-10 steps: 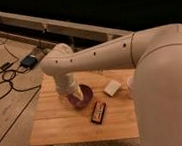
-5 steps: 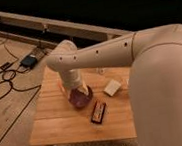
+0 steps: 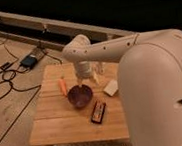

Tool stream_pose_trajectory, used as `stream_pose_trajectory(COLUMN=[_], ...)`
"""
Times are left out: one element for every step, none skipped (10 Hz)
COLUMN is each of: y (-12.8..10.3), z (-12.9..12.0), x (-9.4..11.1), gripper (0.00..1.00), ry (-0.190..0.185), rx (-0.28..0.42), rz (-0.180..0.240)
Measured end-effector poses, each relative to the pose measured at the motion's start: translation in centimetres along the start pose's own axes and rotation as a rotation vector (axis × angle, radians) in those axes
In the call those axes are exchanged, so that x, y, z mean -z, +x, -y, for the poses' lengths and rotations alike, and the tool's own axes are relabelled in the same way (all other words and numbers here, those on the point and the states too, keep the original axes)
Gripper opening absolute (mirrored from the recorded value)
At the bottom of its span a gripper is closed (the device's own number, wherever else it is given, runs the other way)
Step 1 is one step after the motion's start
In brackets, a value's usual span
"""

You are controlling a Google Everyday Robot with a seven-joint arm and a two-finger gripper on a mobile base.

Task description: Place the eraser in the ceramic cup

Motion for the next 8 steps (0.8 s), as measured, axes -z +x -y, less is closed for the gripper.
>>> stream_pose_trajectory(y=[-1.3, -2.4, -3.6, -4.2, -4.7, -5.1, -5.2, -5.2], z=[0.7, 1.4, 2.0, 2.4, 3.0, 3.8, 4.4, 5.3], x=[-0.8, -1.5, -2.4, -2.8, -3.4, -4.2, -4.7, -5.4], gripper=[0.65, 0.65, 0.65, 0.65, 0.65, 0.65, 0.65, 0.65], ry=[0.001, 0.001, 0.003, 0.002, 0.004, 0.003, 0.001, -0.001], rx=[-0.037, -0.071, -0.111, -0.131, -0.16, -0.195, -0.218, -0.247], rz=[0.007, 0.017, 0.034, 0.044, 0.049, 0.049, 0.047, 0.042])
